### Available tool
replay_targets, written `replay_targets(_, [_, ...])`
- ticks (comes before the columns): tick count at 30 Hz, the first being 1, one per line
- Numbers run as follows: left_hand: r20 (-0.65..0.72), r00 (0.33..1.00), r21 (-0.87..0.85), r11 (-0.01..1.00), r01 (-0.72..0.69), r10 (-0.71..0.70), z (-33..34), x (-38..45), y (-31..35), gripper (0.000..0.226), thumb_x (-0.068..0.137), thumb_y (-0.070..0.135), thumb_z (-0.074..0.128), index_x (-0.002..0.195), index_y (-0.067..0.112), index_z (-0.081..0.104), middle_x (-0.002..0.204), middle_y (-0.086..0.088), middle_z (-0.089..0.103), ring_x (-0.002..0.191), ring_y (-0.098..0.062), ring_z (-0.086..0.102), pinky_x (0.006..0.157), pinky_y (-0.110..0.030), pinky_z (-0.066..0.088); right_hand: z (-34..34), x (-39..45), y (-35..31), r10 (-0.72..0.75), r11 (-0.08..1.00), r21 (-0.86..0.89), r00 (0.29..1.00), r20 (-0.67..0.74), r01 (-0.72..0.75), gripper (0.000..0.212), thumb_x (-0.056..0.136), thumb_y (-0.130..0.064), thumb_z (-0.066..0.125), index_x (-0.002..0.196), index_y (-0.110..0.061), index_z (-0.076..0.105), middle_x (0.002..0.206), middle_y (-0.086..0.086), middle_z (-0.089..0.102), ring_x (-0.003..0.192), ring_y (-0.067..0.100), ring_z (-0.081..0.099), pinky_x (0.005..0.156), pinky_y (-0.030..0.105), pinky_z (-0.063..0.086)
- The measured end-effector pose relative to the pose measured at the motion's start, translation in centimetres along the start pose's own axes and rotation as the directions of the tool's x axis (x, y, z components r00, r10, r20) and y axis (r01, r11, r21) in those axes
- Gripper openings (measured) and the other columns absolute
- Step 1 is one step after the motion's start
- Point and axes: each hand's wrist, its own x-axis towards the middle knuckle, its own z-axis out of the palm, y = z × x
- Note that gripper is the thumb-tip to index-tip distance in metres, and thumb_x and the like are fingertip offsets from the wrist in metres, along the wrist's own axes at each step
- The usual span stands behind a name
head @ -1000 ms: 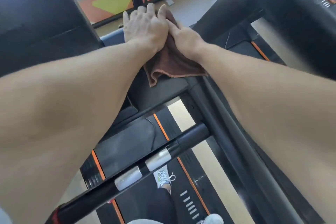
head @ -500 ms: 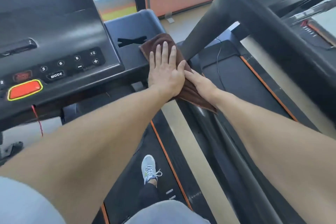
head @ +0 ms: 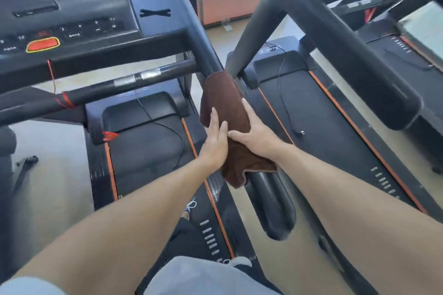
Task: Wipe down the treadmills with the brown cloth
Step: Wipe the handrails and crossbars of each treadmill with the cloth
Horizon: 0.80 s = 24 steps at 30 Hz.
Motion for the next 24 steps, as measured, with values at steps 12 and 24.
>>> replay_targets(12, [0.02,0.987,-0.503,0.852,0.148,-0.16,9.4,-10.4,-2.1,0.053,0.113,0.039,0.023,0.161,0.04,0.001,0.169,0.019,0.004,0.154,0.002,0.008,0.129,-0.032,0.008,1.4,-12.8,4.9,-0.055,0.991,-0.124,0.996,-0.076,0.045,0.078,0.102,-0.036,0.06,0.16,-0.051,0.009,0.167,-0.027,0.011,0.151,-0.005,0.018,0.12,0.027,0.027])
replay_targets(24, [-0.175,0.973,-0.488,0.872,0.045,-0.149,3.0,3.8,1.4,0.062,0.106,0.051,0.026,0.161,0.044,-0.003,0.171,0.014,0.006,0.157,-0.006,0.01,0.129,-0.04,0.011,1.4,-0.2,-2.7,0.061,0.976,-0.192,0.978,-0.2,-0.1,0.062,0.106,-0.053,0.037,0.162,-0.046,0.009,0.161,-0.012,0.036,0.141,0.018,0.046,0.109,0.039,0.035])
